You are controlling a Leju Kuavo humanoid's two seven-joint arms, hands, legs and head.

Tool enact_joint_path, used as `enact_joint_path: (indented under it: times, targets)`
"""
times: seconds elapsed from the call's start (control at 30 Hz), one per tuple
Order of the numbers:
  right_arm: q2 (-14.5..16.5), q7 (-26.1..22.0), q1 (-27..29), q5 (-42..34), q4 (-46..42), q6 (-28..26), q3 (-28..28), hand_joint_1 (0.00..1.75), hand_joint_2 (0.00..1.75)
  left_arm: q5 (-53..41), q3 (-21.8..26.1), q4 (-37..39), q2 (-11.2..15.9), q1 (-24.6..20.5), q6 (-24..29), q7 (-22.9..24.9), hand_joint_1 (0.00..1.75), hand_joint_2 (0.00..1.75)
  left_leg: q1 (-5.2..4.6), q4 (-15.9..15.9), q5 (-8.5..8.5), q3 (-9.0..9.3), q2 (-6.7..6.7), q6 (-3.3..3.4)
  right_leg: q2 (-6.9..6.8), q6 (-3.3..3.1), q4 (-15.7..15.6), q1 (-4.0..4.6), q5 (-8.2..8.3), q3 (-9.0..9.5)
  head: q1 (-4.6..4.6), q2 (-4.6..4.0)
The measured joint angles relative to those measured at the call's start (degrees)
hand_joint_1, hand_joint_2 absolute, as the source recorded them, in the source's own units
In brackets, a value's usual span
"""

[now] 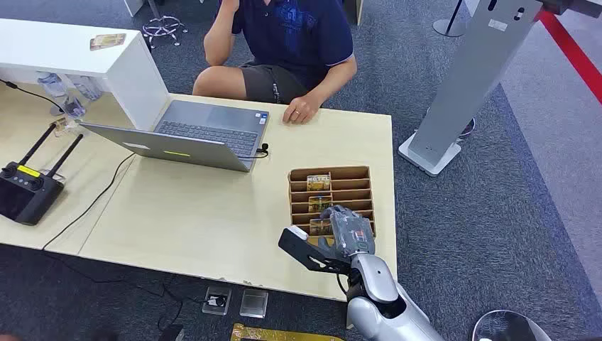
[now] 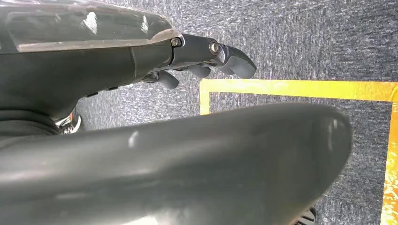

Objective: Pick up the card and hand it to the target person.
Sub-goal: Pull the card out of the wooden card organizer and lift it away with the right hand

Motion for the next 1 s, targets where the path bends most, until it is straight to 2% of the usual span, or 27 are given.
enact_joint_path:
  times: [1.0]
  targets:
    - [0.16,0.1,-0.3,0.07,1.15,-0.23,-0.18,0.8,1.75,-0.54,-0.55,0.0,-0.37,-0.61,-0.52,0.69,0.0,0.0,0.0,0.0,0.0,0.08,0.0,0.0,0.0,0.0,0.0,0.0,0.0,0.07,-0.01,0.0]
